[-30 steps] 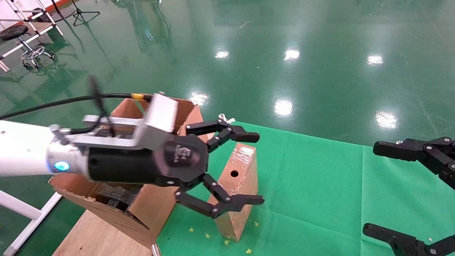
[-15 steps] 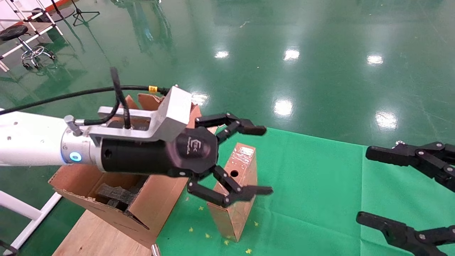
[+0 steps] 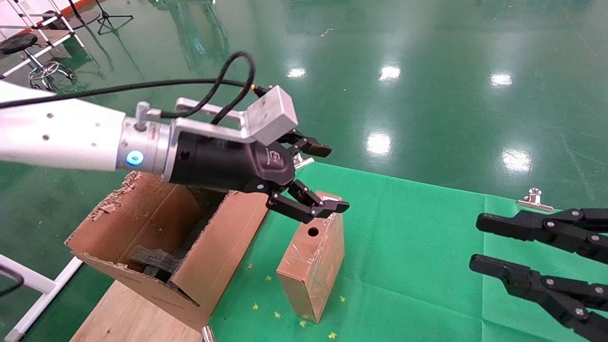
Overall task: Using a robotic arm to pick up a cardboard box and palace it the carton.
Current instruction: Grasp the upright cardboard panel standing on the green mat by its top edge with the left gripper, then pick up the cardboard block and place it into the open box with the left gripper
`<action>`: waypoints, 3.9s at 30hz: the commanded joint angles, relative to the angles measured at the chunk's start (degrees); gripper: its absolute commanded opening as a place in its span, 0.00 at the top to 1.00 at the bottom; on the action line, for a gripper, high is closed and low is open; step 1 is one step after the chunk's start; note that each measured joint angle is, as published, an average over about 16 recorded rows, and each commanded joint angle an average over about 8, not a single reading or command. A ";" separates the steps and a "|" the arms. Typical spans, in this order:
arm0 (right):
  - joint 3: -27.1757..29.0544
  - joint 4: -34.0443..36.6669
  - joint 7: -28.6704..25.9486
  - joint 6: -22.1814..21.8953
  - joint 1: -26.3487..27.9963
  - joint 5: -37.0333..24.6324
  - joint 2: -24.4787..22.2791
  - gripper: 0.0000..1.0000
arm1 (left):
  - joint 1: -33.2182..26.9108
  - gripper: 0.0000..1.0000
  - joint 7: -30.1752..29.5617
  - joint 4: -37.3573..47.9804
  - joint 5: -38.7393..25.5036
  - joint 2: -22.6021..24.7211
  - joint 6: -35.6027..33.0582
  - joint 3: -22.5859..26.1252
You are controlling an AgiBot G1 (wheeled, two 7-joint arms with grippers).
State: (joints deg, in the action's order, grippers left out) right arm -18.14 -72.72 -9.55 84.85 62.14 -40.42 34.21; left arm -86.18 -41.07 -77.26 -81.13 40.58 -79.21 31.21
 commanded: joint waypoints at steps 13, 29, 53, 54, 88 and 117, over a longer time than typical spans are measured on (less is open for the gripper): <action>-0.02 0.00 0.01 -0.01 0.01 0.01 -0.01 1.00 | -11.42 0.00 -38.51 -0.04 -17.59 7.78 -8.52 10.44; -0.05 0.00 0.02 -0.02 0.01 0.03 -0.02 1.00 | -12.00 0.00 -49.22 -0.24 -19.18 10.67 -9.06 18.81; -0.06 0.02 0.04 -0.05 0.00 0.05 -0.03 0.94 | -12.08 0.00 -46.45 -0.62 -19.84 13.16 -8.31 23.71; -0.06 0.02 0.04 -0.05 0.00 0.05 -0.03 0.81 | -12.08 0.00 -46.50 -0.61 -19.82 13.14 -8.31 23.65; -0.06 0.02 0.04 -0.05 0.00 0.05 -0.03 0.00 | -12.03 1.00 -47.02 -0.50 -19.64 12.91 -8.05 22.99; -0.09 0.04 0.05 -0.05 0.02 0.06 -0.03 0.00 | -26.98 1.00 -20.11 13.00 -16.08 -2.30 -6.44 13.47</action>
State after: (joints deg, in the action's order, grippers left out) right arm -18.23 -72.68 -9.50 84.80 62.16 -40.36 34.18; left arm -113.26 -61.49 -63.89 -98.52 39.05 -85.52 45.46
